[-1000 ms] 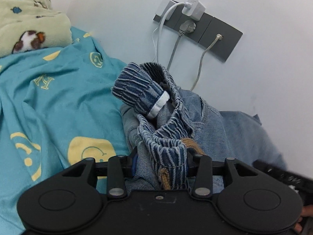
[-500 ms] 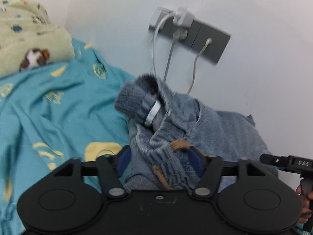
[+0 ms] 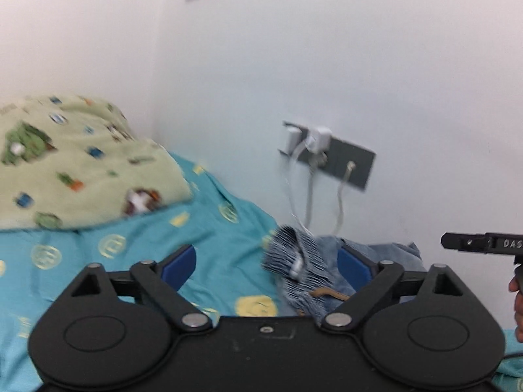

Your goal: Fold clothes

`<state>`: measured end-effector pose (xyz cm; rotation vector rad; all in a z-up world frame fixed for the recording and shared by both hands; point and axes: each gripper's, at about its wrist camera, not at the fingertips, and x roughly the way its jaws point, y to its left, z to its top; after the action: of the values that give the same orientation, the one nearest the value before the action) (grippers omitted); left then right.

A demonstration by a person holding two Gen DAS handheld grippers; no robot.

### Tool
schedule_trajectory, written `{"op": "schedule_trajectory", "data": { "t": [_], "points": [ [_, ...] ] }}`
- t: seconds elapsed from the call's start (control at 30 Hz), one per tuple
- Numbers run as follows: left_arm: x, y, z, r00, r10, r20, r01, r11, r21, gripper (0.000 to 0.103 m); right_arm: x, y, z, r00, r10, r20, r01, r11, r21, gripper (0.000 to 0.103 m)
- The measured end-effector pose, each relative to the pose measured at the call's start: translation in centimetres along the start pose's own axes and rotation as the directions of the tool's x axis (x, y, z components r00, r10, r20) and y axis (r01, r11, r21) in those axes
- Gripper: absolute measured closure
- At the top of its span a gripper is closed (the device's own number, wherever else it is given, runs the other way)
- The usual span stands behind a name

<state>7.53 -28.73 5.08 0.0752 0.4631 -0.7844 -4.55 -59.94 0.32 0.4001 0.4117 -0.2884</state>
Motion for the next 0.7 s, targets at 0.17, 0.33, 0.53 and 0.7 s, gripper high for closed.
{"op": "schedule_trajectory", "data": {
  "t": [0.17, 0.33, 0.53, 0.7],
  "points": [
    [-5.7, 1.7, 1.3, 0.994, 0.094, 0.052, -0.095, 0.995, 0.02, 0.004, -1.7, 5.8, 1.6, 0.996, 0.083, 0.045, -0.08, 0.995, -0.058, 0.027],
    [-10.8, 4.9, 1.4, 0.968, 0.229, 0.106, -0.23, 0.973, -0.003, 0.0, -2.8, 11.9, 2.1, 0.982, 0.181, 0.058, -0.172, 0.975, -0.139, 0.025],
    [-15.1, 10.0, -0.3, 0.916, 0.378, 0.133, -0.371, 0.925, -0.077, 0.0, -1.6, 18.9, 0.7, 0.948, 0.314, 0.054, -0.292, 0.924, -0.249, 0.024],
    [-17.5, 13.3, -2.2, 0.853, 0.499, 0.155, -0.481, 0.866, -0.138, 0.0, 1.3, 24.0, -1.1, 0.917, 0.396, 0.034, -0.37, 0.882, -0.293, 0.024]
  ]
}}
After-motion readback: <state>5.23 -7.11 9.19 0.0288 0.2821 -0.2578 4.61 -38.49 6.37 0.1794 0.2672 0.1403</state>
